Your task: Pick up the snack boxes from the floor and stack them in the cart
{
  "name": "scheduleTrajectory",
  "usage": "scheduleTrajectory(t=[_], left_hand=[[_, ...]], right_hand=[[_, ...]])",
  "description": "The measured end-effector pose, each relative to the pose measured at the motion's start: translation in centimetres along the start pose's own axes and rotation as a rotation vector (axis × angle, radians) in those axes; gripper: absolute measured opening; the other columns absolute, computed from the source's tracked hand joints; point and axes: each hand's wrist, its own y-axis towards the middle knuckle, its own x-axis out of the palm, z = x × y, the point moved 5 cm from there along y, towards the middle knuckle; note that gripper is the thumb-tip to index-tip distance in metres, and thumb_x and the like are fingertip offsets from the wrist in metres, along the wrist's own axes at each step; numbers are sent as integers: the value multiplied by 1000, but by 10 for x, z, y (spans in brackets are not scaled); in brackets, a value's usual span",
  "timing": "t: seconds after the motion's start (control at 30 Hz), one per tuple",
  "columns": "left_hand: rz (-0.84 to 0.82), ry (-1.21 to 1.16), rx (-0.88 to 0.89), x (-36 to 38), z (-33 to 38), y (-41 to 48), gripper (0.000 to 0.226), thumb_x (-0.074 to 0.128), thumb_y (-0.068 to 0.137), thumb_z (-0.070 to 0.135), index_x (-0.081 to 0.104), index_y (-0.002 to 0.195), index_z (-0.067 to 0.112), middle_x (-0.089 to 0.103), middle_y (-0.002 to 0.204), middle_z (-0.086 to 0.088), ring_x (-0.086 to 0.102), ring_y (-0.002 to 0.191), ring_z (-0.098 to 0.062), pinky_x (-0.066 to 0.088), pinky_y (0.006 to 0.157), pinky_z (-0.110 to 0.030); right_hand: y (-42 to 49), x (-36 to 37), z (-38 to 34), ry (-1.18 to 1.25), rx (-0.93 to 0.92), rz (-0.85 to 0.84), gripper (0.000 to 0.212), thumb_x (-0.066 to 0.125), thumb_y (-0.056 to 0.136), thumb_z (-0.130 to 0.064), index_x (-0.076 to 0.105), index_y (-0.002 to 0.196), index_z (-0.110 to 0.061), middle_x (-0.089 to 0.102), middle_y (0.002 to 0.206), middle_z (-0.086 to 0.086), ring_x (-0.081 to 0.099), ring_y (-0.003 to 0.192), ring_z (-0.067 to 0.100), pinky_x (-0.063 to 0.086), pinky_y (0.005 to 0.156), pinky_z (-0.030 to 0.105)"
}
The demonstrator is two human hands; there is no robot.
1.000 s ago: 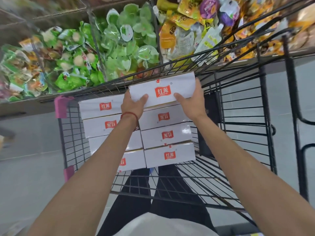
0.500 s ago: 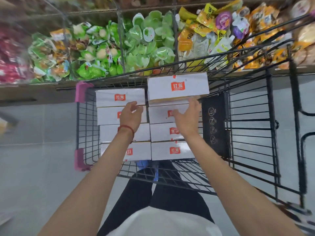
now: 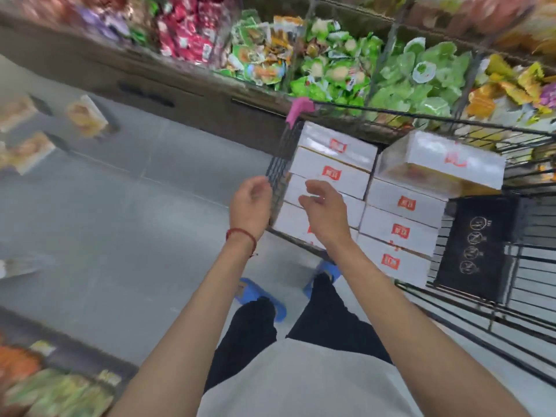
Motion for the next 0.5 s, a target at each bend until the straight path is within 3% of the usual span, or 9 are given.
scheduleTrajectory(t=[0.07, 0.1, 0.23, 0.43, 0.5], left_hand=[[33, -56, -16, -51, -20, -4, 19, 61, 97, 11, 68, 113, 19, 69, 107, 0, 64, 99, -16, 53, 98, -38], [50, -77, -34, -77, -30, -7, 19, 61, 97, 11, 67, 110, 24, 68, 106, 1, 64, 99, -17, 53, 98, -42], [144, -116, -91, -175, -62, -17, 16, 61, 97, 14, 68, 109, 23, 69, 113, 0, 67, 104, -20, 54, 98, -41], [291, -227, -159, -286, -102, -17, 18, 61, 98, 19, 69, 114, 19, 69, 114, -1, 67, 102, -20, 53, 96, -38], [332, -252, -166, -314, -111, -13, 15, 60, 98, 18, 68, 110, 22, 69, 113, -1, 67, 106, -21, 53, 96, -38]], right_hand=[[-18, 45, -15, 5, -48, -26, 32, 65, 96, -9, 65, 128, -11, 66, 123, -2, 65, 106, 14, 53, 77, 14], [-28, 68, -22, 1, -65, -48, 32, 64, 96, -7, 66, 128, -9, 66, 120, -1, 65, 102, 10, 53, 79, 12], [-65, 153, -53, -15, -119, -180, 33, 64, 98, -7, 63, 132, -7, 65, 127, 4, 61, 112, 11, 47, 101, 23], [-94, 261, -92, -123, -198, -371, 31, 64, 98, -8, 65, 129, -11, 66, 120, -5, 61, 109, 7, 46, 90, 12], [-97, 293, -104, -151, -206, -436, 30, 63, 98, -9, 65, 128, -14, 66, 120, -6, 61, 109, 7, 45, 90, 16]])
